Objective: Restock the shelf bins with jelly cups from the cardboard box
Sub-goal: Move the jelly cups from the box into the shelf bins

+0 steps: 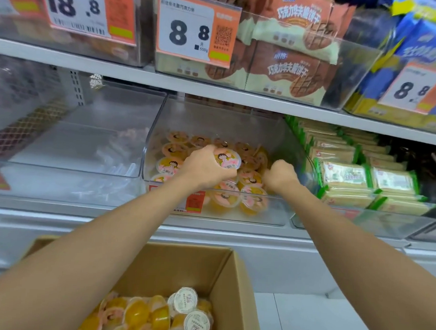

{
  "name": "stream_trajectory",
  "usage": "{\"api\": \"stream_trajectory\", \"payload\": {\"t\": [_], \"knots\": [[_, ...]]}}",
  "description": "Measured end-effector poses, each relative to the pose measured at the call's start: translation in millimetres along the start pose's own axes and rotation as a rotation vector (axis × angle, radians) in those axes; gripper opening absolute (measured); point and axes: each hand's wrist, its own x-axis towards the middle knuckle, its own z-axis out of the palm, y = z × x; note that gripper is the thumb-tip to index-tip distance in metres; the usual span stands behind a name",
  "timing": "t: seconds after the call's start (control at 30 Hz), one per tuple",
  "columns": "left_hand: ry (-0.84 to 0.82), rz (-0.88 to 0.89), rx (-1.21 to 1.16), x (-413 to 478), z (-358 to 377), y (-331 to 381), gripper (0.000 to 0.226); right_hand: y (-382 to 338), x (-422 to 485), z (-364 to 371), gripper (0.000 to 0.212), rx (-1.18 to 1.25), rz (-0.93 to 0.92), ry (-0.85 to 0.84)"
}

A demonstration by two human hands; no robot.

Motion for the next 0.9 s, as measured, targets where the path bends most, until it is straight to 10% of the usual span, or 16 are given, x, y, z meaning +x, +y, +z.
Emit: {"api": "stream_trajectory", "payload": {"t": [0.13, 0.27, 0.43, 0.6, 0.9], "knots": [[-0.007, 0.038, -0.072, -1.5, 0.5, 2.8, 0.083, -8.2, -8.0, -19.2, 0.026, 0.298, -0.15, 0.155], [-0.049, 0.166, -0.138, -6.1, -1.2, 2.3, 0.076, -36.1, -37.9, -25.0, 0.015, 0.699, -0.314, -0.304], [-0.07, 0.158, -0.046, -8.4, -1.9, 3.8, 0.096, -25.0, -27.6, -44.1, 0.013, 0.232, -0.336, -0.076], [-0.041, 0.09, 0.008, -4.1, 2.3, 0.2, 0.062, -0.2, -16.0, -62.5, 0.016, -0.268, -0.254, -0.13], [0.095, 0.13, -0.004, -9.9, 3.2, -1.9, 0.033, 8.8, -12.2, -26.2, 0.03, -0.184, -0.069, -0.308]]}}
